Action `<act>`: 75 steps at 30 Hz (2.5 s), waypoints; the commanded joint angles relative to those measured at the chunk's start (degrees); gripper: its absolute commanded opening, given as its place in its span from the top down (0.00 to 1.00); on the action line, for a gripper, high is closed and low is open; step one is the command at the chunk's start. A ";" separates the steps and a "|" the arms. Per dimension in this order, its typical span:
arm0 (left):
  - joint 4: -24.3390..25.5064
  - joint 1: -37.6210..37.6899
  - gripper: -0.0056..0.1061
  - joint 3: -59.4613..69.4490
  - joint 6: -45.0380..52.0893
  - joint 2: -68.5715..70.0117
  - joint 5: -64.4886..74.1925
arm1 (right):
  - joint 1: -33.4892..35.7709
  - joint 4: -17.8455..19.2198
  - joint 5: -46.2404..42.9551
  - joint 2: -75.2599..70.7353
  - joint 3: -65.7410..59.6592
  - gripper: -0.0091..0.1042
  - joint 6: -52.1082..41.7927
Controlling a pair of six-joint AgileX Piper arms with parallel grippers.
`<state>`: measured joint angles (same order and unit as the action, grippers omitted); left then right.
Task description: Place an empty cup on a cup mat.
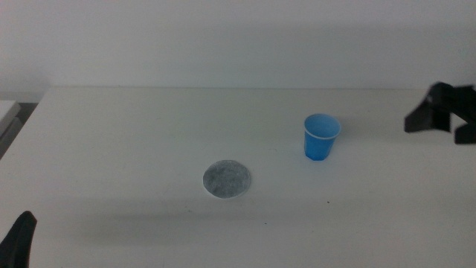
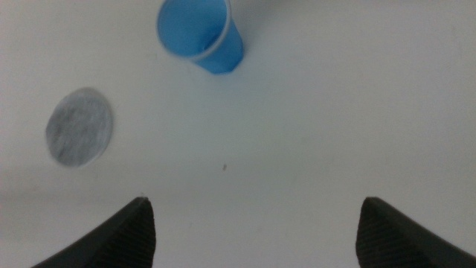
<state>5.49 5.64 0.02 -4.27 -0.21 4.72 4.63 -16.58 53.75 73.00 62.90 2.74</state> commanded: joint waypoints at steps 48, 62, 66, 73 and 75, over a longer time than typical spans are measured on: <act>-0.39 0.14 0.11 -0.02 -0.16 0.21 -0.67 | 27.95 10.57 6.90 44.72 42.30 0.93 8.32; -0.39 0.14 0.11 -0.02 -0.16 0.21 -0.67 | 32.42 10.01 -1.17 50.73 42.30 0.92 10.68; -0.39 0.14 0.11 -0.02 -0.16 0.21 -0.67 | 32.42 10.01 -2.63 50.91 42.30 0.88 10.68; -0.39 0.14 0.11 -0.02 -0.16 0.21 -0.67 | 32.42 12.09 1.45 50.67 42.30 0.69 10.68; -0.39 0.14 0.11 -0.02 -0.16 0.21 -0.67 | 32.42 12.98 3.00 50.04 42.33 0.56 10.68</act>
<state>5.49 5.64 0.02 -4.27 -0.21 4.72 37.01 -4.97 55.32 124.29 105.05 13.39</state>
